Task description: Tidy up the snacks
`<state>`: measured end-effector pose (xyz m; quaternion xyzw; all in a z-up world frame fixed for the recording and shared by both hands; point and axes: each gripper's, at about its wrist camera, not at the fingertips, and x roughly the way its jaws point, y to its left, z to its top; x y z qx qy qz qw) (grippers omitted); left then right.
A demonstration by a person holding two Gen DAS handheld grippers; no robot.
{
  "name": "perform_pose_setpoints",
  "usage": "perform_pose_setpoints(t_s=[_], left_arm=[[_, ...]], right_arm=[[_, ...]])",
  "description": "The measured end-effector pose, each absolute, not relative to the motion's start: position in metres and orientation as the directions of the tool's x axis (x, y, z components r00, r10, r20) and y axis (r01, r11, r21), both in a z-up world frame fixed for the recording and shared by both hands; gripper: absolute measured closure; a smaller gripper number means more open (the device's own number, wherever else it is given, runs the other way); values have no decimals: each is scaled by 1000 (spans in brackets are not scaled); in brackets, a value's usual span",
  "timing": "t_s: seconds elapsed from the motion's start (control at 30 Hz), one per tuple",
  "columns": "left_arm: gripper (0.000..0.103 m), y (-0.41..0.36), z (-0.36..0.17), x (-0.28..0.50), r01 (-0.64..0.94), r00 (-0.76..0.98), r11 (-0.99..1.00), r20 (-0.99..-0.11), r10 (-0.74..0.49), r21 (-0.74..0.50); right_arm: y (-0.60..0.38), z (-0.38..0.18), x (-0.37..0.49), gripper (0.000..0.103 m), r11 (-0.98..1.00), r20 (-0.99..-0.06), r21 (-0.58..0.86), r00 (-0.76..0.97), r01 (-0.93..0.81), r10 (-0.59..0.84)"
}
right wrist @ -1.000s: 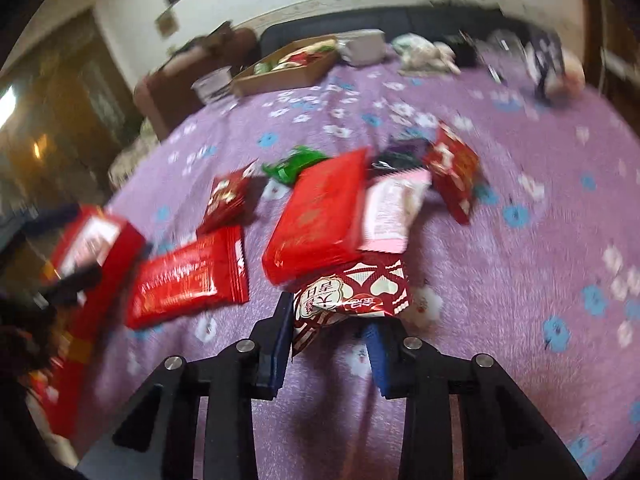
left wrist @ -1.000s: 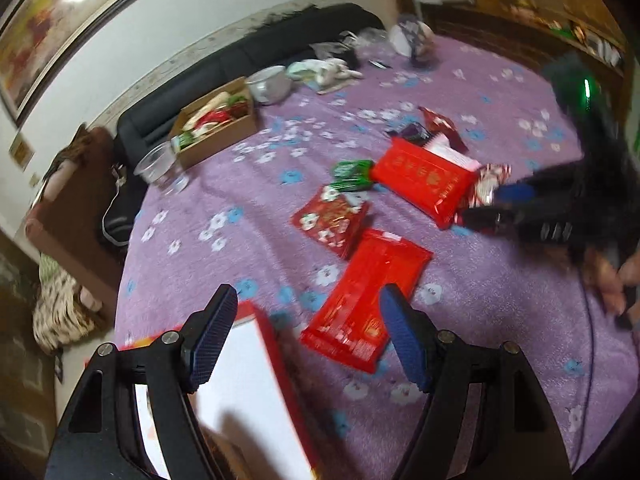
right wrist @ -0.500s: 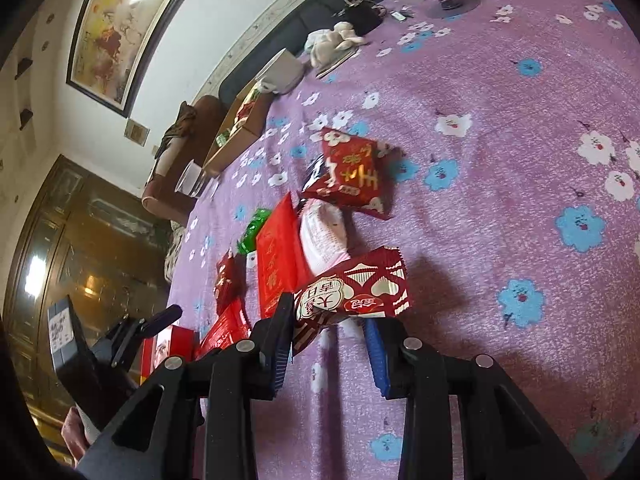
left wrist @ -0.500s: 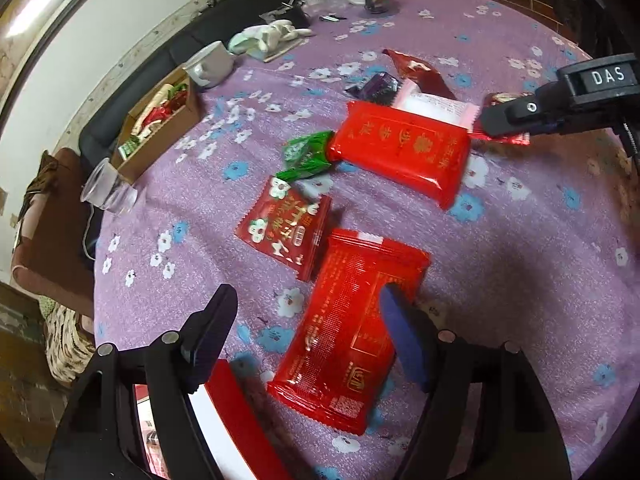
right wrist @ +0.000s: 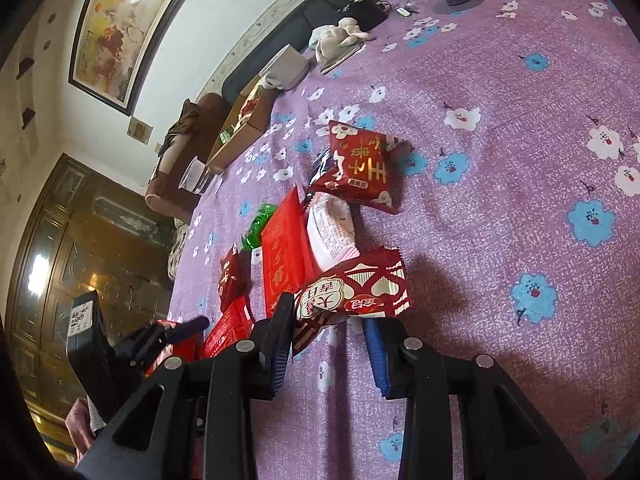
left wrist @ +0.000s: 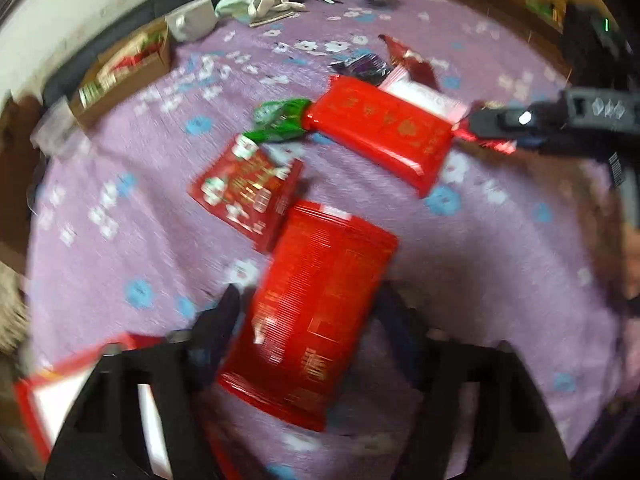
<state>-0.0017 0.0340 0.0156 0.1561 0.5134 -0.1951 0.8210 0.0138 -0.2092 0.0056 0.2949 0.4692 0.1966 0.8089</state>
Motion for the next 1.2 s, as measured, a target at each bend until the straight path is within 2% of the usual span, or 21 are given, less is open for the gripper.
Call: perform_pose_setpoints(t_s=[0.03,0.07,0.27,0.43,0.6,0.77,0.97,1.2], left_arm=[[52,34,15,-5,470,402,882,-899,-173,40],[54,33,15,-8,464,411,885,-896,-170,44],[55,23,16,-36,407,464,913,-869,-173,35],[55,30,31,-75,373,512,925,-814,-275,-78],[55,50,53,-119,336,590,936,-751,-298,-108],[55,92,72,-155,242,688,970,-699,-194,-31],[55,159,82,-168,58,754,998,-655,-49,-8],[55,200,68,-174,-41,752,999,-659,11,-29]], right_arm=[[-210,6,14,69,749,-642,661,486,-42,593],[-210,7,13,69,753,-642,657,491,-44,589],[-210,15,10,69,770,-629,634,534,-68,565],[-205,22,8,69,772,-605,626,555,-111,571],[-188,31,2,69,794,-595,579,570,-184,566],[-158,44,-14,69,823,-588,488,588,-290,556],[-91,57,-42,69,793,-581,422,540,-440,609],[10,66,-86,69,672,-574,382,407,-635,711]])
